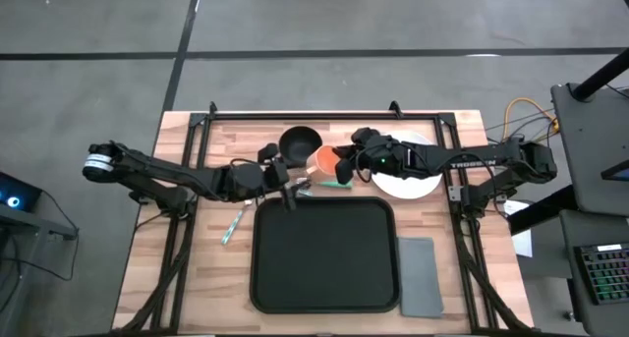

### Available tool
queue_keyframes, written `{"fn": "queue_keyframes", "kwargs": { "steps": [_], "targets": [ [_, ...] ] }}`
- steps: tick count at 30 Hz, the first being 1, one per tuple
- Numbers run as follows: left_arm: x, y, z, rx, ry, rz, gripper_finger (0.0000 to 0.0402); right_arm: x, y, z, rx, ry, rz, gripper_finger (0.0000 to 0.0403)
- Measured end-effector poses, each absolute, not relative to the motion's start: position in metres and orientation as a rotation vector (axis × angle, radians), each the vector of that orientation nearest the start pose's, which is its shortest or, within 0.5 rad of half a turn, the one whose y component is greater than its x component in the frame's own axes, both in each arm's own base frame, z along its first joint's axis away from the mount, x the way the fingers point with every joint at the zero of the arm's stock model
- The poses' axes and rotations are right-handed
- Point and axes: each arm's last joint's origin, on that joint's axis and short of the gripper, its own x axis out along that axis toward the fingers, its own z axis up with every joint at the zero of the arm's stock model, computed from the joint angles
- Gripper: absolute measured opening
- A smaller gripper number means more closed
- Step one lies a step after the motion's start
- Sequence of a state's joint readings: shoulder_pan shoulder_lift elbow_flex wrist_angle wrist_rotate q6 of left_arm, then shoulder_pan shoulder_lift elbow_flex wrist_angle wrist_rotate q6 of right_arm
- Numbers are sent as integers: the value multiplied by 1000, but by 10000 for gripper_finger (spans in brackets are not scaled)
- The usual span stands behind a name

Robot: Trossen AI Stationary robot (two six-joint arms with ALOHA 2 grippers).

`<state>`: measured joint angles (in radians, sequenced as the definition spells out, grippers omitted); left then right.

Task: Set up tray
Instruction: Put the yellow mug on the top left corner of the black tray

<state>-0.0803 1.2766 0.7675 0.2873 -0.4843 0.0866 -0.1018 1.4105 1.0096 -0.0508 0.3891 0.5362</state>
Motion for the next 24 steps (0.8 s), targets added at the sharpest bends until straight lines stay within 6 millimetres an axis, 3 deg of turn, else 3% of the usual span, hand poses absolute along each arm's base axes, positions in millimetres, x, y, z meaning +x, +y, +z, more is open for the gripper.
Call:
{"fn": "queue_keyframes", "kwargs": {
  "steps": [4,12,24],
  "targets": [
    [277,-7,268,141,231,488,205,312,-49,282,458,280,-606,8],
    [276,-6,268,141,231,495,205,328,-60,265,461,271,-616,8],
    [275,-4,267,153,241,578,205,329,-64,267,475,240,-599,8]
  ]
}}
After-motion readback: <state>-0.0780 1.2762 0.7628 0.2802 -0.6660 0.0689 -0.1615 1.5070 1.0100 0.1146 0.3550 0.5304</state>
